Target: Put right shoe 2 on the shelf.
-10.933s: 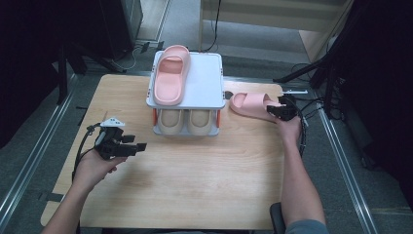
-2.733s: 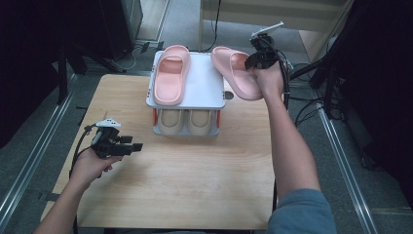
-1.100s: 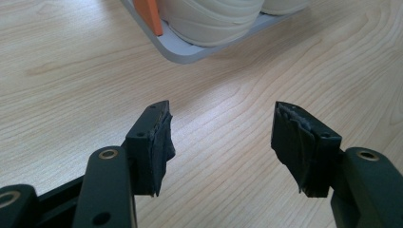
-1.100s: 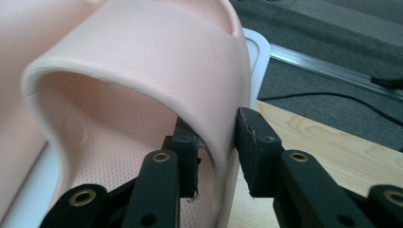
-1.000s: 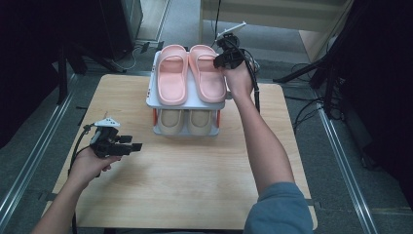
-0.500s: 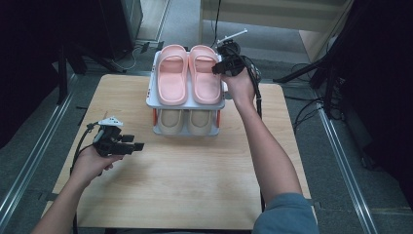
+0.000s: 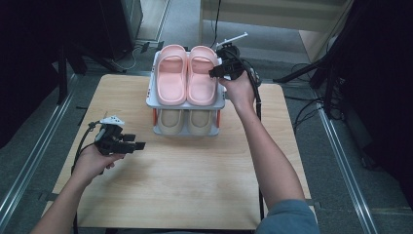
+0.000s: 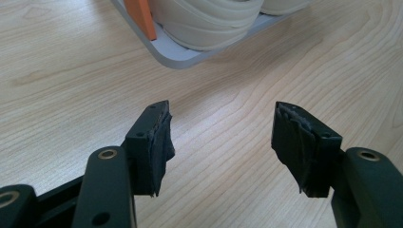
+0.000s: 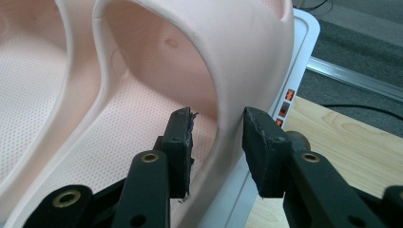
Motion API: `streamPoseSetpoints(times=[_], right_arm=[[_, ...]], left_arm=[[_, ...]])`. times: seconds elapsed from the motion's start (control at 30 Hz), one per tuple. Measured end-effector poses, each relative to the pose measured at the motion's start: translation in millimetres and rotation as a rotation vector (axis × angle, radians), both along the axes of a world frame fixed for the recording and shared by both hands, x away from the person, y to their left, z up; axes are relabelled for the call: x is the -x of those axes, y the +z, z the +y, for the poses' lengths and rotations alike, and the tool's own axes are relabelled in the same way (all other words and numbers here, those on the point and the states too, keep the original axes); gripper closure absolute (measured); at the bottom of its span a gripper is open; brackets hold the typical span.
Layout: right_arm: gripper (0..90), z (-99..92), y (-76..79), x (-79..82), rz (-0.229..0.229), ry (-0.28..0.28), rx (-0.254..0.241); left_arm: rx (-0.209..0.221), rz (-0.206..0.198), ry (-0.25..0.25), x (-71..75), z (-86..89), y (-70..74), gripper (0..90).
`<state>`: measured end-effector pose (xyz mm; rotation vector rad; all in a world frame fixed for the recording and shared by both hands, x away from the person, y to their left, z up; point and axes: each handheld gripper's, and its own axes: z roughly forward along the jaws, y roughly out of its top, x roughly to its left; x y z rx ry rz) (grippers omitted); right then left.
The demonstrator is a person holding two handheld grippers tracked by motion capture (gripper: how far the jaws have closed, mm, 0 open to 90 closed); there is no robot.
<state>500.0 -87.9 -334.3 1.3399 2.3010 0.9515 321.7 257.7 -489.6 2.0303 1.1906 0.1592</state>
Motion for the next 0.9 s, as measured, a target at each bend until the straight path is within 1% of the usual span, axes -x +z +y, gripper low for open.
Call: streamPoseSetpoints(times=[0.1,0.2,0.33,0.4,0.47,0.53,0.63,0.67,0.8,0.9], right_arm=[[63.0,-2.2,-1.0,0.9,-0.002,0.008,-0.013],[56.3,-4.1,-2.4,2.3,-0.013,0.029,-0.027],[54.1,-6.0,-2.2,6.5,-0.032,0.045,-0.028],[53.4,-7.6,-0.6,8.7,-0.028,0.046,-0.035],[53.3,-10.7,1.5,11.6,-0.040,0.051,-0.051],[53.3,-13.2,2.5,14.2,-0.042,0.058,-0.066],[53.4,-17.0,2.8,19.5,-0.045,0.069,-0.072],[53.8,-18.7,2.8,22.4,-0.038,0.071,-0.080],[56.2,-24.5,2.8,31.2,-0.036,0.097,-0.116],[56.8,-27.5,3.2,38.9,-0.049,0.120,-0.131]], left_arm=[[0.001,0.002,0.000,-0.3,0.0,-0.4,38.7],[-0.002,0.001,-0.002,-0.2,0.1,-0.3,38.7],[-0.003,0.002,-0.003,-0.1,-0.1,-0.4,38.7],[0.000,0.006,-0.004,0.0,-0.5,-0.3,38.7],[-0.001,0.006,-0.006,0.1,-1.0,-0.5,38.7],[-0.005,0.005,-0.006,-0.2,-1.4,-0.9,38.6],[-0.001,0.009,-0.006,-0.8,-2.7,-1.6,38.6],[-0.002,0.011,-0.007,-1.0,-3.0,-1.7,38.6],[-0.007,0.010,-0.007,-1.8,-3.9,-1.5,38.6],[-0.002,0.007,-0.010,-4.2,-6.4,-0.9,38.7]])
